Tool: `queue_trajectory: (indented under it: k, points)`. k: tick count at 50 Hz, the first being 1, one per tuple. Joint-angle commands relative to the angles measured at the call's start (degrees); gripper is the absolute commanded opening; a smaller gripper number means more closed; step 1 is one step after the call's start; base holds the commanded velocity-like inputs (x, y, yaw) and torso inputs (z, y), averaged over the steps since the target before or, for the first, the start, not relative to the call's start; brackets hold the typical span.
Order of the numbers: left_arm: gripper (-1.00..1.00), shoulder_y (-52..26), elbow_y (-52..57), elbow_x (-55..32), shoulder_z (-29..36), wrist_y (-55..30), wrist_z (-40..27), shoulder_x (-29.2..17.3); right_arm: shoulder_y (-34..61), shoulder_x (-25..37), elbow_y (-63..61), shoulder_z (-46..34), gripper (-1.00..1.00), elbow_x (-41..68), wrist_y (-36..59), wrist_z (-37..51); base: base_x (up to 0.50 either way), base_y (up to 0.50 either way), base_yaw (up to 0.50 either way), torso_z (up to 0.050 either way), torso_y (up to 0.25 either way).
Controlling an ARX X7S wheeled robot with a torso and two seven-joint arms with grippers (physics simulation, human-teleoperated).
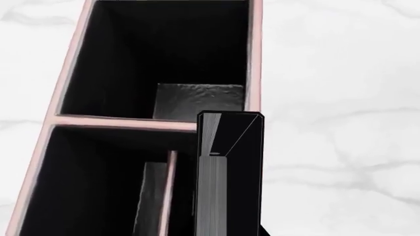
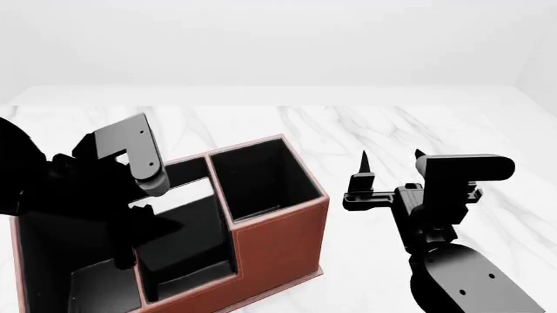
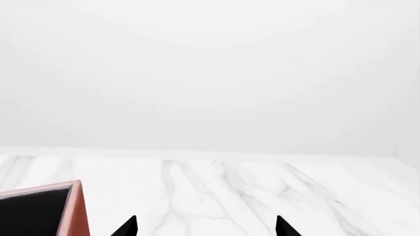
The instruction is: Pick up the book and place it in the back compartment of the caddy.
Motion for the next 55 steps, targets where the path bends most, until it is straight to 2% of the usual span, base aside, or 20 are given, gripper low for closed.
queue_trajectory:
  k: [1,16,55]
  points:
    - [-1.0,0.7,-1.56,1.81,0.11,1.64,0.12,0.75,0.05,0.11,0.06,0.09,1.0,0.26,-0.04,0.17,0.0,0.0,0.0,0.0,0.0]
    - [-1.0,6.65,-5.43,6.11,1.94,8.62,1.21,1.75,-0.09,0.19,0.21,-0.07,1.0,0.26,-0.42,0.3,0.0,0.0,0.0,0.001,0.001]
    - [-1.0,18.29,-17.05,10.87,3.84,21.48,4.08,5.23,0.0,0.68,-1.04,0.01,1.0,1.16,0.18,1.39,0.0,0.0,0.0,0.0,0.001]
